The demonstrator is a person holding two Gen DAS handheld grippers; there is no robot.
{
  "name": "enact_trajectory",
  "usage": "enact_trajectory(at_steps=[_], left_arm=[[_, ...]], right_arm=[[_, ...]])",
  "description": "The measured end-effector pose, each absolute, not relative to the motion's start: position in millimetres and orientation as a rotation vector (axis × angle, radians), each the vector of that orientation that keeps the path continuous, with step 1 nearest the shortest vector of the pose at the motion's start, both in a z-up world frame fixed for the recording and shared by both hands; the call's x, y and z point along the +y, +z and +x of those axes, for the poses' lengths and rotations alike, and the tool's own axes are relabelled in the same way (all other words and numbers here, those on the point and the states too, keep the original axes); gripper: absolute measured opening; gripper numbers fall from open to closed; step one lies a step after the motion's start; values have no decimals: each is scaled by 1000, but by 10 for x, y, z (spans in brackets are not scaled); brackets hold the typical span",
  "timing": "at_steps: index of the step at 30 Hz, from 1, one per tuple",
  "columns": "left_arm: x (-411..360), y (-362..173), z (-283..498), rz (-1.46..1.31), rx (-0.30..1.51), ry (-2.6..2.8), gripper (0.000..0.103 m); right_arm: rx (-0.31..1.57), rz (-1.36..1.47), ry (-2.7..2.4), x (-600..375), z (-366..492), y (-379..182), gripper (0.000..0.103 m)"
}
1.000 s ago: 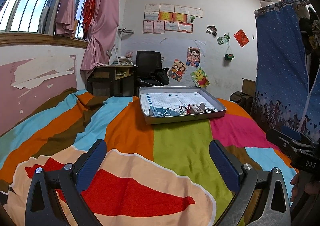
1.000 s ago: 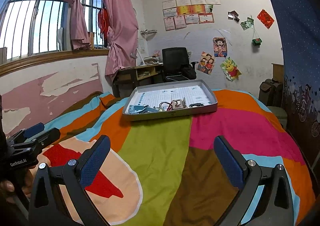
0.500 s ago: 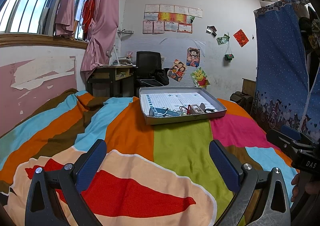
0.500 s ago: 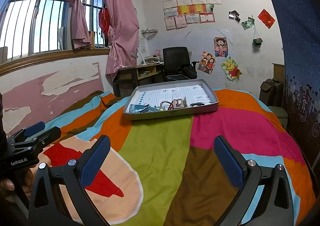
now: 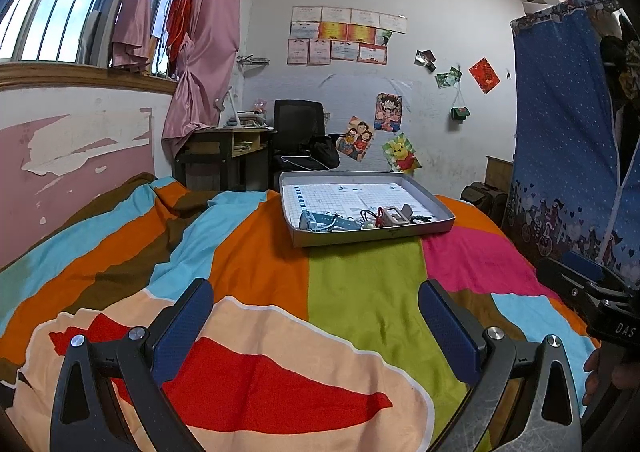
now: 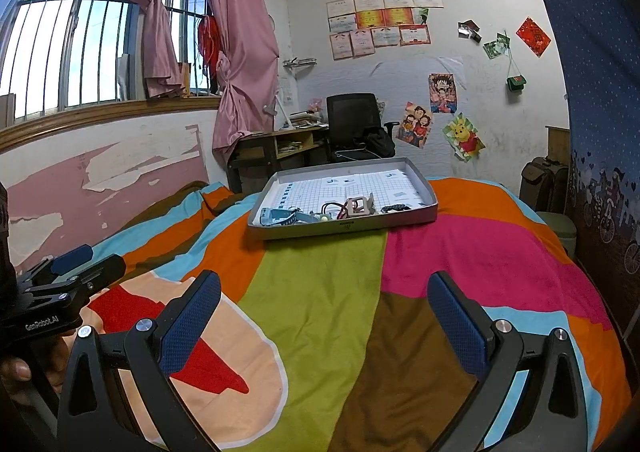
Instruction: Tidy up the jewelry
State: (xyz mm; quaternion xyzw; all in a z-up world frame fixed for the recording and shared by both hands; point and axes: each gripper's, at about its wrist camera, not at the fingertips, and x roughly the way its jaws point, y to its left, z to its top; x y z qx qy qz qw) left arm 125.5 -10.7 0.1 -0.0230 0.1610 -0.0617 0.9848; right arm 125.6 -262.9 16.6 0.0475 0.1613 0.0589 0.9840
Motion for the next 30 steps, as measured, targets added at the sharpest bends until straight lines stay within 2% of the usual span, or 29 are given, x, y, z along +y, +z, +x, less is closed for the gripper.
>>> enact_trajectory(at_steps=[30], left_arm=[[-109, 6, 1256, -43, 324, -125, 103]], right_arm=[[327, 91, 122, -2603, 1254, 157, 102]])
